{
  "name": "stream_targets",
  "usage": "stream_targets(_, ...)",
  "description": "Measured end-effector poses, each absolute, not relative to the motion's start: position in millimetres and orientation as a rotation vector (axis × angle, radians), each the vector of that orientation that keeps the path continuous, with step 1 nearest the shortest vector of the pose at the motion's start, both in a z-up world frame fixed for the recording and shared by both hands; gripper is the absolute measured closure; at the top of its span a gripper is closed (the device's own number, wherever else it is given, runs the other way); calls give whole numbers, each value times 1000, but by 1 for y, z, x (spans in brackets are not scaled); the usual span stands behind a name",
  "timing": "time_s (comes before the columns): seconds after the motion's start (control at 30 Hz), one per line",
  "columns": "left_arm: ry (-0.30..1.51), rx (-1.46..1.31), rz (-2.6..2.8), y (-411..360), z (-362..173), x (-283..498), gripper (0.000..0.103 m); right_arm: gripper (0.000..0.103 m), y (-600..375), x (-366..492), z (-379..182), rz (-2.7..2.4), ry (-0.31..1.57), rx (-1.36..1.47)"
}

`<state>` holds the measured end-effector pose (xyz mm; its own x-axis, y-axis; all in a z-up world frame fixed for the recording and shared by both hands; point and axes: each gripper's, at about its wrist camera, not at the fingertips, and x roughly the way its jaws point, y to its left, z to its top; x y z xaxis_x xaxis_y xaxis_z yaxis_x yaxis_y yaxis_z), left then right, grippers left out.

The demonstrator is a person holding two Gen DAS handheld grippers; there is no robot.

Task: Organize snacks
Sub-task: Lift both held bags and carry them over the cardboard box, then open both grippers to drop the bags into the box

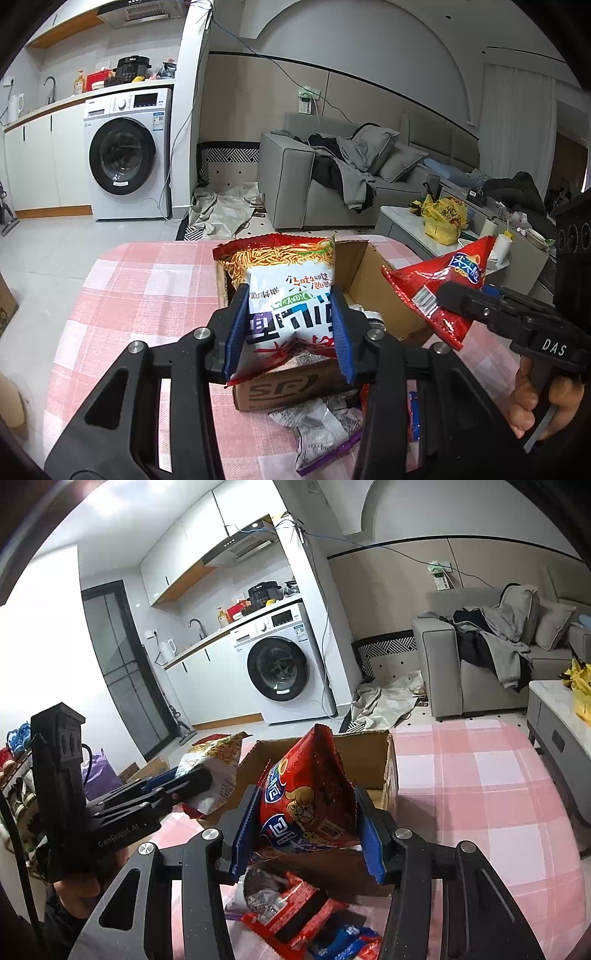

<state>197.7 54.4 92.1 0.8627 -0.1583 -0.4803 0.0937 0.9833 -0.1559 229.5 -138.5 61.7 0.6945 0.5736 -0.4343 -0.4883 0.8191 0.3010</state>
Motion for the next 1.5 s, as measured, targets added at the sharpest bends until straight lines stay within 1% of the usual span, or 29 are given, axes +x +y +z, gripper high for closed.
stream_targets(0.47, 524, -95, -142, 32, 64, 251, 65, 53, -130, 259, 54, 567, 518, 224)
stream_targets(0.67, 530, -110, -139, 31, 50, 267, 65, 53, -109, 268, 41, 548, 533, 182)
stream_targets(1.0, 542, -93, -119, 33, 28, 280, 65, 53, -94, 288, 25, 522, 580, 157)
stream_targets(1.17, 559, -76, -113, 36, 20, 277, 64, 51, -94, 291, 22, 535, 587, 138)
stream_targets(1.2, 552, -84, -115, 36, 21, 277, 64, 48, -96, 290, 23, 543, 585, 140)
stream_targets(1.27, 555, -95, -122, 35, 25, 278, 62, 38, -101, 287, 26, 554, 579, 159)
stream_targets(1.3, 563, -98, -129, 34, 25, 278, 57, 29, -104, 284, 28, 568, 573, 167)
stream_targets(1.33, 566, -98, -130, 35, 28, 276, 47, 22, -108, 280, 32, 575, 560, 170)
stream_targets(1.37, 562, -97, -127, 34, 31, 272, 41, 19, -110, 276, 35, 572, 553, 166)
stream_targets(1.4, 554, -96, -124, 35, 32, 269, 28, 11, -111, 272, 38, 569, 547, 161)
stream_targets(1.43, 540, -95, -120, 36, 35, 264, 20, 4, -113, 269, 41, 578, 547, 153)
stream_targets(1.5, 523, -104, -135, 37, 41, 249, 18, 2, -117, 261, 46, 599, 562, 152)
